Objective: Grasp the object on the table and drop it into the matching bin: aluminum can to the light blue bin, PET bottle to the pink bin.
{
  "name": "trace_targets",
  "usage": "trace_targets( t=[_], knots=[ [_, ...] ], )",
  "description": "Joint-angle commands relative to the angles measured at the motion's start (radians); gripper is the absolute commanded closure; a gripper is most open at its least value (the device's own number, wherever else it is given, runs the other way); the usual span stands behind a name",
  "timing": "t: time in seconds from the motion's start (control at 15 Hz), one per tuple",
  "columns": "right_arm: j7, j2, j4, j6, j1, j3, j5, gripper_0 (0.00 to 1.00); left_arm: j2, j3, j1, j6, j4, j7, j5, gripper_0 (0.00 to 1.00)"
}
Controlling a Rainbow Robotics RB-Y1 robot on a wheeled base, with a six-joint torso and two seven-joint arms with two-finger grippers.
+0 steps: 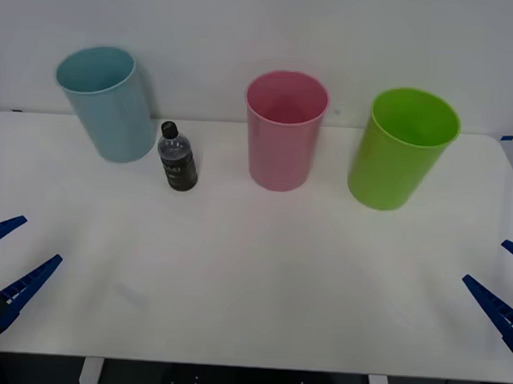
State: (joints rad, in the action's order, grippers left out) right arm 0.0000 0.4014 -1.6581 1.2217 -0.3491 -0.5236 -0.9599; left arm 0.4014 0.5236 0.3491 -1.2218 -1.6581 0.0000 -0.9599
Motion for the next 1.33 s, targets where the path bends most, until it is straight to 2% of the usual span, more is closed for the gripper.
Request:
trace_targets(
  t=[0.07,0.27,0.6,0.8,1.13,1.33],
  knots=[
    [0.0,0.0,0.0,0.0,0.0,0.0,0.0,0.0,0.0,0.0,0.0,0.0,0.0,0.0,0.0,0.0],
    [0.0,0.0,0.0,0.0,0.0,0.0,0.0,0.0,-0.042,-0.011,-0.024,-0.002,0.011,0.0,0.006,0.0],
    [0.0,0.0,0.0,0.0,0.0,0.0,0.0,0.0,-0.039,-0.039,-0.036,0.025,0.014,0.002,0.026,0.0],
    [0.0,0.0,0.0,0.0,0.0,0.0,0.0,0.0,-0.039,-0.056,-0.05,0.068,0.018,-0.003,-0.003,0.0],
    [0.0,0.0,0.0,0.0,0.0,0.0,0.0,0.0,-0.039,-0.146,-0.073,0.242,0.018,-0.02,-0.033,0.0],
    [0.0,0.0,0.0,0.0,0.0,0.0,0.0,0.0,-0.049,-0.186,-0.09,0.338,0.018,-0.017,-0.095,0.0]
  ],
)
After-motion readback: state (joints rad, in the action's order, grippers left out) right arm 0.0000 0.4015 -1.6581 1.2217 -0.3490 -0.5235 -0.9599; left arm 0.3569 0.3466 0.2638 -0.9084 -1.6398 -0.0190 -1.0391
